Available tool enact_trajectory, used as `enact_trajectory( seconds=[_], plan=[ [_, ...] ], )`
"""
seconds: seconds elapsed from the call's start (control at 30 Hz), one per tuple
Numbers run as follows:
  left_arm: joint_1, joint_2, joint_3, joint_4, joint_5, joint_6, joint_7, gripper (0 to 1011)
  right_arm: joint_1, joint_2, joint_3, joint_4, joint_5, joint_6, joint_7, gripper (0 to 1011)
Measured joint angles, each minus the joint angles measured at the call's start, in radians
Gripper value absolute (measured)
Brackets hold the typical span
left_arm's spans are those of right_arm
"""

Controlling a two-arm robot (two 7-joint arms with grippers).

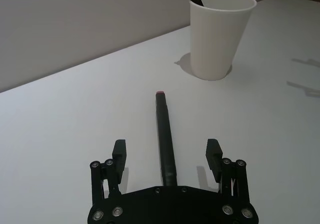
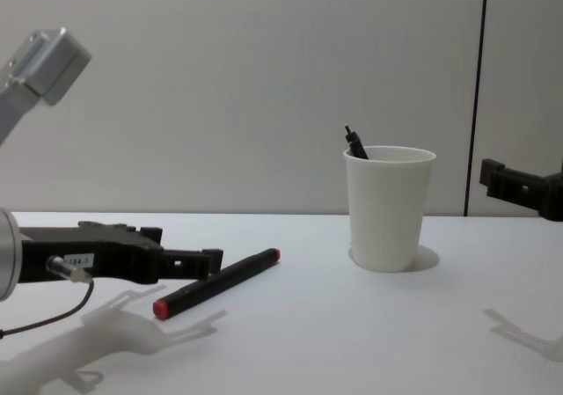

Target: Place the pen into the pen holder.

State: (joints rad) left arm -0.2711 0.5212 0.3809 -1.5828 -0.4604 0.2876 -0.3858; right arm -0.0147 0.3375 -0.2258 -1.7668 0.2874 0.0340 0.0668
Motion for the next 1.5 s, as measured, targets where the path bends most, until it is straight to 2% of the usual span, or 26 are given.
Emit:
enact_trajectory(
  seconds=[0.33, 0.63, 1.07, 1.5],
  plan=[
    [-0.054, 0.009, 0.025, 0.064, -0.026, 0.053, -0.063, 1003, 0.000, 0.000, 0.000, 0.000, 0.000, 0.000, 0.000, 1001],
    [-0.087, 0.010, 0.042, 0.105, -0.037, 0.086, -0.083, 1003, 0.000, 0.000, 0.000, 0.000, 0.000, 0.000, 0.000, 1001],
    [-0.112, 0.006, 0.061, 0.130, -0.041, 0.114, -0.073, 1003, 0.000, 0.000, 0.000, 0.000, 0.000, 0.000, 0.000, 1001],
    [-0.110, -0.002, 0.079, 0.101, -0.035, 0.129, -0.038, 1003, 0.000, 0.000, 0.000, 0.000, 0.000, 0.000, 0.000, 1001]
  ],
)
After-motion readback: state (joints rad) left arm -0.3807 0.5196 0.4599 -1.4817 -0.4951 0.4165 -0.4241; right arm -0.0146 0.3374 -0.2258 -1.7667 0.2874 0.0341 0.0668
